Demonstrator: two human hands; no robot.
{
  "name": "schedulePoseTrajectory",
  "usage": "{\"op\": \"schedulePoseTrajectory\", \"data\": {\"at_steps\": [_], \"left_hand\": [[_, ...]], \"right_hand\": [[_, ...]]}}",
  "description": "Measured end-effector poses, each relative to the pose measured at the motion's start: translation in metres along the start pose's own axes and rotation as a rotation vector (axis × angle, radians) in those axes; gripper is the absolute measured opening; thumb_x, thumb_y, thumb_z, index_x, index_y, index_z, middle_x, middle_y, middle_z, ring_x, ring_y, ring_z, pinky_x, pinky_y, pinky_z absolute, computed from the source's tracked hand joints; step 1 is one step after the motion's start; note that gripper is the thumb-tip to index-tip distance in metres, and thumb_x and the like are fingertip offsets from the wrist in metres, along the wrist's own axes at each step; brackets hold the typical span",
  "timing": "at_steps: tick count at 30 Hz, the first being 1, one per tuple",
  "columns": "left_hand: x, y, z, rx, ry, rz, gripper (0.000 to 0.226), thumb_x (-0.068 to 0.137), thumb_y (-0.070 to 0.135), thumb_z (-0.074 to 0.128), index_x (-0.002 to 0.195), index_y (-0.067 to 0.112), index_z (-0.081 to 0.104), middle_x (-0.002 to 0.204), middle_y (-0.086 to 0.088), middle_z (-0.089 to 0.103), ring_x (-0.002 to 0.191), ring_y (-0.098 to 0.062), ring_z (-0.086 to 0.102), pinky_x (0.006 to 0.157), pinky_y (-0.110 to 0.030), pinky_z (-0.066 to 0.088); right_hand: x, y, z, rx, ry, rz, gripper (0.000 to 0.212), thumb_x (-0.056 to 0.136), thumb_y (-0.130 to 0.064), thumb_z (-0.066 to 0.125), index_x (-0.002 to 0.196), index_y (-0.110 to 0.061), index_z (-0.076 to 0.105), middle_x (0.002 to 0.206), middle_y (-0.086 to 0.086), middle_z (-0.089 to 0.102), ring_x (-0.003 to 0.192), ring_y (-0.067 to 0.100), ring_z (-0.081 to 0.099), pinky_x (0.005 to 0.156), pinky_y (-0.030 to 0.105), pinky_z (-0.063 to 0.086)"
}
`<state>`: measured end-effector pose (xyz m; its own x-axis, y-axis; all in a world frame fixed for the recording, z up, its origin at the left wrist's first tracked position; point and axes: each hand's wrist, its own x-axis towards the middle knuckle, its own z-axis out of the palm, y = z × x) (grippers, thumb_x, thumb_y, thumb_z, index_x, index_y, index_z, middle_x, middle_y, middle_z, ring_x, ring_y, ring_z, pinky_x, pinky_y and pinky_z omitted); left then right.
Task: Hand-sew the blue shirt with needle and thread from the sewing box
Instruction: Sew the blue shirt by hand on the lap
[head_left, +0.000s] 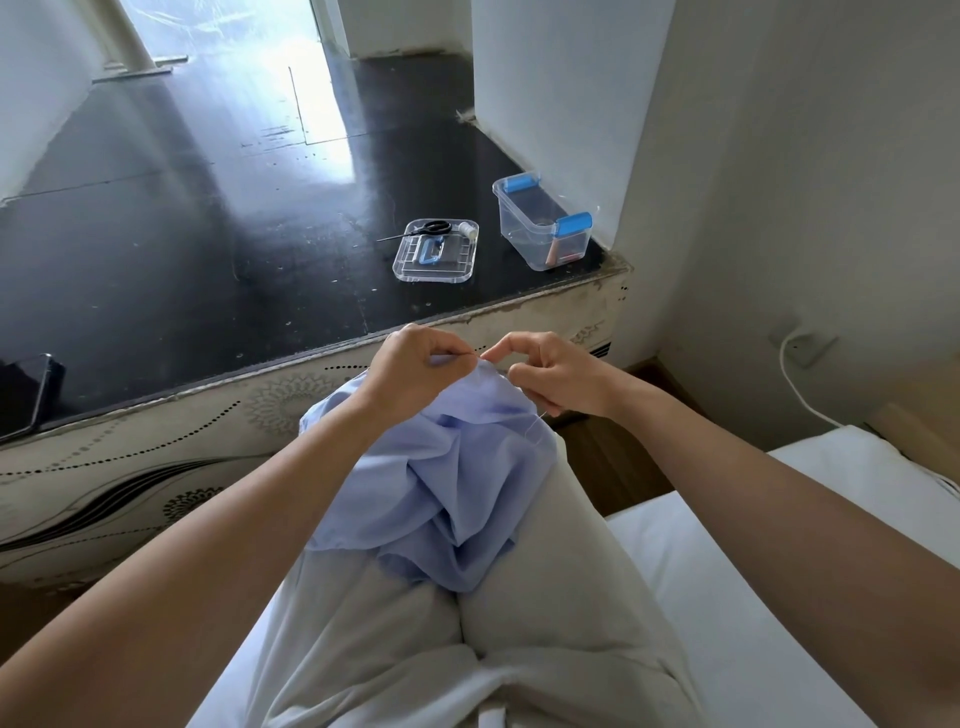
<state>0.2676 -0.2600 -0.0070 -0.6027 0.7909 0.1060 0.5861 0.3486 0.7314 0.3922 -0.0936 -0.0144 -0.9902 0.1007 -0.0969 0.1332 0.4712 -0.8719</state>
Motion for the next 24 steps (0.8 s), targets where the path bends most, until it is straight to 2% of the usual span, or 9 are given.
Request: {"op": "schedulePoseTrajectory", "data": {"at_steps": [3, 8, 13, 16, 19, 24], "left_hand": [[0.0026, -0.0024, 0.0014, 0.024, 0.014, -0.019, 0.009, 0.086, 0.016, 0.070, 0.086, 0.017, 0.079, 0.083, 0.001, 0.075, 0.083, -0.021, 0.069, 0.081, -0.043, 0.055], [0.0022, -0.0013, 0.0007, -0.062, -0.010, -0.090, 0.009, 0.087, 0.012, 0.069, 0.086, 0.010, 0.078, 0.085, -0.008, 0.075, 0.079, -0.018, 0.065, 0.080, -0.039, 0.054], [-0.0026, 0.0047, -0.0037, -0.267, -0.065, -0.216, 0.009, 0.088, 0.014, 0.069, 0.086, 0.010, 0.077, 0.092, -0.019, 0.072, 0.077, -0.015, 0.057, 0.072, -0.033, 0.047], [-0.0048, 0.0051, -0.0052, -0.357, -0.094, -0.262, 0.009, 0.088, 0.015, 0.069, 0.084, 0.014, 0.077, 0.096, -0.024, 0.070, 0.077, -0.019, 0.059, 0.072, -0.036, 0.047], [-0.0057, 0.0035, -0.0068, -0.437, -0.133, -0.292, 0.010, 0.088, 0.016, 0.069, 0.083, 0.016, 0.078, 0.096, -0.024, 0.070, 0.080, -0.020, 0.060, 0.075, -0.037, 0.048], [-0.0050, 0.0056, -0.0078, -0.521, -0.156, -0.316, 0.022, 0.089, 0.011, 0.068, 0.073, 0.021, 0.079, 0.086, -0.011, 0.070, 0.080, -0.019, 0.061, 0.073, -0.033, 0.049]], "right_hand": [[0.0012, 0.0015, 0.0000, -0.020, 0.013, 0.009, 0.018, 0.100, -0.011, 0.046, 0.115, -0.011, 0.056, 0.067, 0.018, 0.056, 0.045, 0.005, 0.048, 0.046, 0.013, 0.040], [0.0019, 0.0067, -0.0002, -0.015, 0.026, 0.017, 0.018, 0.102, -0.014, 0.045, 0.115, -0.014, 0.058, 0.081, 0.028, 0.062, 0.052, 0.009, 0.054, 0.051, 0.011, 0.045], [-0.0044, 0.0003, -0.0008, 0.045, 0.047, 0.035, 0.020, 0.103, -0.013, 0.044, 0.116, -0.008, 0.058, 0.079, 0.001, 0.057, 0.051, -0.004, 0.056, 0.050, 0.006, 0.041], [-0.0059, 0.0016, -0.0012, 0.103, 0.032, 0.036, 0.021, 0.103, -0.013, 0.045, 0.117, -0.008, 0.059, 0.067, -0.001, 0.056, 0.044, 0.004, 0.048, 0.046, 0.013, 0.040], [-0.0060, 0.0029, -0.0021, 0.133, 0.024, 0.033, 0.022, 0.103, -0.012, 0.045, 0.119, -0.005, 0.058, 0.053, -0.013, 0.054, 0.042, 0.005, 0.045, 0.046, 0.013, 0.038], [-0.0057, 0.0045, -0.0023, 0.212, 0.022, 0.007, 0.019, 0.102, -0.012, 0.045, 0.115, -0.008, 0.059, 0.057, -0.005, 0.052, 0.045, 0.008, 0.042, 0.048, 0.014, 0.039]]}}
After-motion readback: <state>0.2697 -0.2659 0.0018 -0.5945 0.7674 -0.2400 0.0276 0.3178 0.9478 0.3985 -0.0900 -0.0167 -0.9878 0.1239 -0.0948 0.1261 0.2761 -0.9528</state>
